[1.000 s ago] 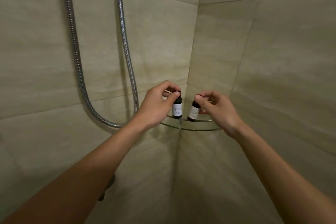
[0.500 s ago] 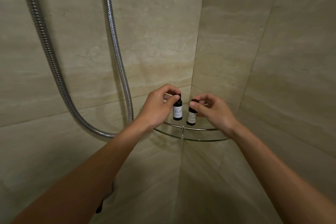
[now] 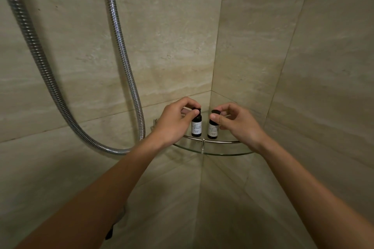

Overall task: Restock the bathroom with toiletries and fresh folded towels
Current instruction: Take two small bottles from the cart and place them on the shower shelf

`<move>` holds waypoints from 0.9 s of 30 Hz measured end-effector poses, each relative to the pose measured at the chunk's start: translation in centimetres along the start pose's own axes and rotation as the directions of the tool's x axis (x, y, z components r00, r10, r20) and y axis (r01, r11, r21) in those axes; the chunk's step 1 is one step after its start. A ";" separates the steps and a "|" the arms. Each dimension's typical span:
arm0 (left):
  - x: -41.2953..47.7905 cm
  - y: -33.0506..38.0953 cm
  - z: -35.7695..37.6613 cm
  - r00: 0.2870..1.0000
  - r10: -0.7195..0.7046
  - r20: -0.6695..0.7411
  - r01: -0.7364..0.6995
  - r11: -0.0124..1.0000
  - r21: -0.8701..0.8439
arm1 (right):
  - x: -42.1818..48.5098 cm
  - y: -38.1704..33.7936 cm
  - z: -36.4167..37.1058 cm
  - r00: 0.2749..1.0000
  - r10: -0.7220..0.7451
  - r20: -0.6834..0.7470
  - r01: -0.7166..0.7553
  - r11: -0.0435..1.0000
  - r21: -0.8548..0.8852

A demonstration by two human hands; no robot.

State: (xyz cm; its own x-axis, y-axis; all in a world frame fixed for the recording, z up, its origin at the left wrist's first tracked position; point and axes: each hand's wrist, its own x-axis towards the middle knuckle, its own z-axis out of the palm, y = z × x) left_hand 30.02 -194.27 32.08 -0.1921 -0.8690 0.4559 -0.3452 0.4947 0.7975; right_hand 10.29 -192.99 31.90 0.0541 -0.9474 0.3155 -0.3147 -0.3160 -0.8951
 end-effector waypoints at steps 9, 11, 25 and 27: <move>-0.2 0.0 0.1 1.000 -0.003 0.012 0.003 1.000 -0.007 | -0.1 0.2 0.0 1.000 -0.002 0.025 0.002 1.000 -0.004; -0.3 0.0 0.2 1.000 -0.009 0.019 0.009 1.000 -0.016 | -0.2 0.2 -0.1 0.999 -0.001 0.032 0.002 1.000 -0.008; -1.0 0.4 0.2 0.999 -0.001 0.051 0.002 1.000 -0.024 | -0.5 0.4 -0.5 0.998 -0.050 0.032 0.050 0.999 -0.015; -1.0 0.5 0.3 0.999 0.002 0.050 -0.002 1.000 -0.001 | -0.6 0.3 -0.4 0.998 -0.056 0.033 0.056 0.998 -0.015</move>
State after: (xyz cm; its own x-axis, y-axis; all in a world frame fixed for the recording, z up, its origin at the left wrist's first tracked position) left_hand 29.78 -193.19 31.90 -0.2387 -0.8672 0.4369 -0.3440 0.4963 0.7971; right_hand 9.77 -192.52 31.59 0.1030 -0.9295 0.3541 -0.3258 -0.3679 -0.8709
